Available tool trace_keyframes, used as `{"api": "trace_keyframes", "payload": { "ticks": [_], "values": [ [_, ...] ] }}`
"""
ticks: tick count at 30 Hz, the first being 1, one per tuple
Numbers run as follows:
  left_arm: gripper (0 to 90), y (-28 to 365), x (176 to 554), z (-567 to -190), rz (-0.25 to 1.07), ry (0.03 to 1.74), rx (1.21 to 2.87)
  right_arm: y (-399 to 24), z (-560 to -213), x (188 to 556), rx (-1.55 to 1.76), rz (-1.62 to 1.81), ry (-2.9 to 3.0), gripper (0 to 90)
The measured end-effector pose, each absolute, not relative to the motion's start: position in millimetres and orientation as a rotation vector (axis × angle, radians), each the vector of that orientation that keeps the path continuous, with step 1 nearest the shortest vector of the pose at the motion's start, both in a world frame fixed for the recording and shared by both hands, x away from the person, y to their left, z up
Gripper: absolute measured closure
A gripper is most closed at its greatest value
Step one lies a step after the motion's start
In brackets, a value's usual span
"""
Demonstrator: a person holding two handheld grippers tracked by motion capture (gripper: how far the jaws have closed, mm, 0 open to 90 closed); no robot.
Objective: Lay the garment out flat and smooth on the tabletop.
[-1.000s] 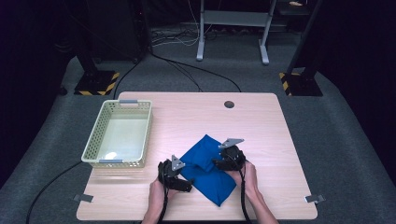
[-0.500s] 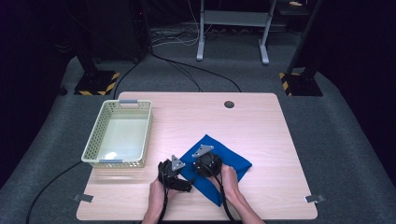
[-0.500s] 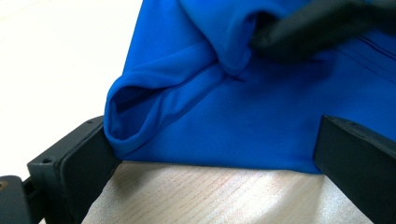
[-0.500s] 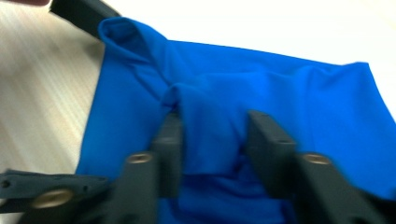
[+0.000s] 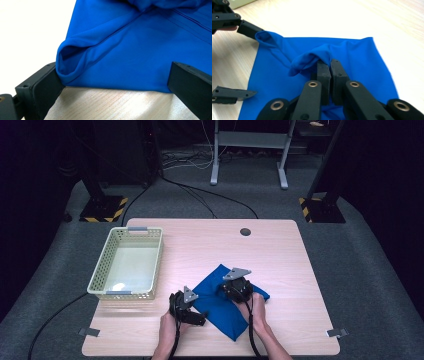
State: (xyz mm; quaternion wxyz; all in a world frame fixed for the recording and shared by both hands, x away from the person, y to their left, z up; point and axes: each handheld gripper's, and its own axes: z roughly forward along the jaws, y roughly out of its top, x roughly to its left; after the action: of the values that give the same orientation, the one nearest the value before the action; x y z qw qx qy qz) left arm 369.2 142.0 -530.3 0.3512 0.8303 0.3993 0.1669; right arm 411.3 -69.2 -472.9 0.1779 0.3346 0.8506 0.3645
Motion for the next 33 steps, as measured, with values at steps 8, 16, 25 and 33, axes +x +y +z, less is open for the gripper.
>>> {"api": "trace_keyframes", "payload": {
  "ticks": [8,16,25,33],
  "values": [
    [0.8,141.8,369.1,-530.2,0.434,1.033,2.149,-86.1,-462.5,417.8,0.977,1.077,2.365,88.1],
    [0.8,142.0,369.2,-530.3,0.433,1.034,2.149,-102.7,-451.8,426.2,1.014,1.095,2.336,88.2],
    [0.8,141.9,369.2,-530.3,0.433,1.033,2.149,-121.4,-442.8,435.1,1.052,1.105,2.289,88.3],
    [0.9,141.9,369.2,-530.3,0.433,1.033,2.149,-131.8,-439.6,444.5,1.073,1.081,2.282,88.2]
  ]
}}
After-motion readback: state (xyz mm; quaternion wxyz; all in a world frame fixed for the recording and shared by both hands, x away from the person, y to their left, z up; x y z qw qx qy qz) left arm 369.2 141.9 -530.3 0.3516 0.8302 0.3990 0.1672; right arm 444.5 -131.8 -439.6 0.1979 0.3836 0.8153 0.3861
